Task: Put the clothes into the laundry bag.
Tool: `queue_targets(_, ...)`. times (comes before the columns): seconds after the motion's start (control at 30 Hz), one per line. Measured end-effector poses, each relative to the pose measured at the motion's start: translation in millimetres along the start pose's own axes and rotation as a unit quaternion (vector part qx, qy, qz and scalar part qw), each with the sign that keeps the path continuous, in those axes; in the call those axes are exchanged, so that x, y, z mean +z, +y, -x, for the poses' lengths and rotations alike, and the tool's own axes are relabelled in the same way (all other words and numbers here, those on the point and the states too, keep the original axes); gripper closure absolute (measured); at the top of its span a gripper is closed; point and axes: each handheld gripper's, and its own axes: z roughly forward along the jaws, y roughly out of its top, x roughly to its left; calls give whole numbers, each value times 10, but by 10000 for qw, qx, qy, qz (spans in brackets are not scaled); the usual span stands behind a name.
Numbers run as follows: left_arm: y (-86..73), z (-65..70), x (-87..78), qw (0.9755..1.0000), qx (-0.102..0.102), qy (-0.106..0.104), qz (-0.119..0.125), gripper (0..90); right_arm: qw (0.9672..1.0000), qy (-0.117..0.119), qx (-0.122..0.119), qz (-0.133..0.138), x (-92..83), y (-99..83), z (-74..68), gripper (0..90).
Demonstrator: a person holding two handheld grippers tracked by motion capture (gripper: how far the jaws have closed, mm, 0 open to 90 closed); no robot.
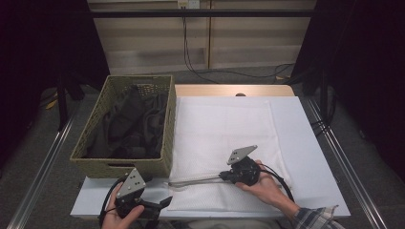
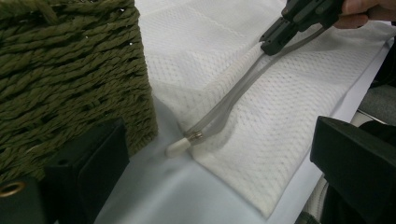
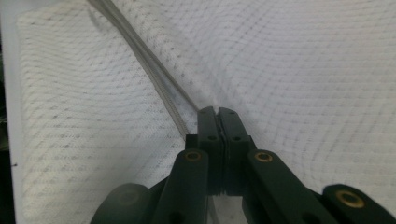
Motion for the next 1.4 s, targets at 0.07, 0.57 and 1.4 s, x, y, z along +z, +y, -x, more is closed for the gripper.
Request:
queue_targets(0.07, 1, -3, -2, 10000, -3, 12, -2, 41, 10000, -80, -30, 12, 10, 15, 29, 893)
queue_targets(0.57, -1, -12, 9, 10000, 3, -2, -57, 41, 9988, -85, 146, 449, -161, 134, 103, 885)
queue_targets(1.4, -7, -7, 7, 9999, 45, -58, -83, 41, 9987, -468, 198, 49, 58, -19, 332, 650)
